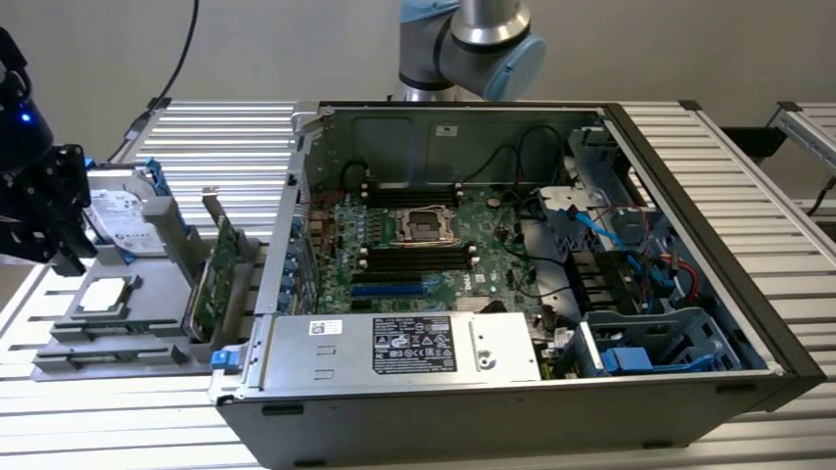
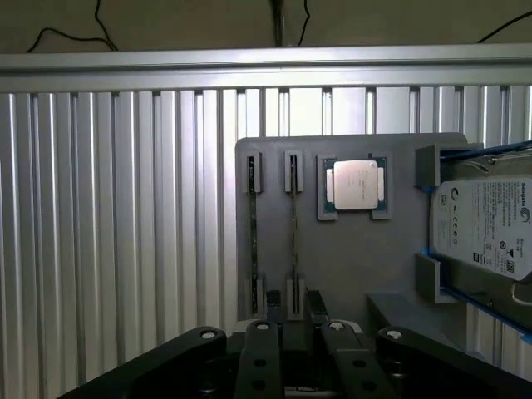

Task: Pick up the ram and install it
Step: 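Pick up the ram and move it above insertion slot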

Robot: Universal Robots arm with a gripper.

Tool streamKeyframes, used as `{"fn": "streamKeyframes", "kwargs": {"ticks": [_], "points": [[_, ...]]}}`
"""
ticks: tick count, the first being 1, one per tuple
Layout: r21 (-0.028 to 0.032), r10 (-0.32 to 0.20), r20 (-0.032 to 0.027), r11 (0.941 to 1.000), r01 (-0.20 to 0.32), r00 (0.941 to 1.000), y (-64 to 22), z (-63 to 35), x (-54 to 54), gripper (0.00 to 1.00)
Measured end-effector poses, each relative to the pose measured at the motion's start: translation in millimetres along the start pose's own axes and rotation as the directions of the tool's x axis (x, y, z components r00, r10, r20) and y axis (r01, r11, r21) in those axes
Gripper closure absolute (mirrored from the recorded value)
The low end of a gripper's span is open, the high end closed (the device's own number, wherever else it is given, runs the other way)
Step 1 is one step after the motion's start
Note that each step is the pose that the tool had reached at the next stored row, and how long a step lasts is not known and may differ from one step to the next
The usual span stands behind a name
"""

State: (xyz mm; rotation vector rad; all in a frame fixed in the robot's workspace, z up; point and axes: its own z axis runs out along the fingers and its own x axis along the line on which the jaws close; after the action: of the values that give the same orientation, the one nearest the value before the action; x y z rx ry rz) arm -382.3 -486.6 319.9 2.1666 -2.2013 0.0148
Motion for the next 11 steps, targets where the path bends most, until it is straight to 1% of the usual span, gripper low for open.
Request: {"fn": "streamKeyframes", "kwargs": {"ticks": [1, 11], "points": [[0.0001, 0.000, 0.0001, 1.0000, 0.000, 1.0000, 0.5, 1.3, -0.1, 0.70], [0.0001, -0.002, -0.0002, 1.0000, 0.002, 1.0000, 11.6, 19.8, 0.4, 0.70]]}}
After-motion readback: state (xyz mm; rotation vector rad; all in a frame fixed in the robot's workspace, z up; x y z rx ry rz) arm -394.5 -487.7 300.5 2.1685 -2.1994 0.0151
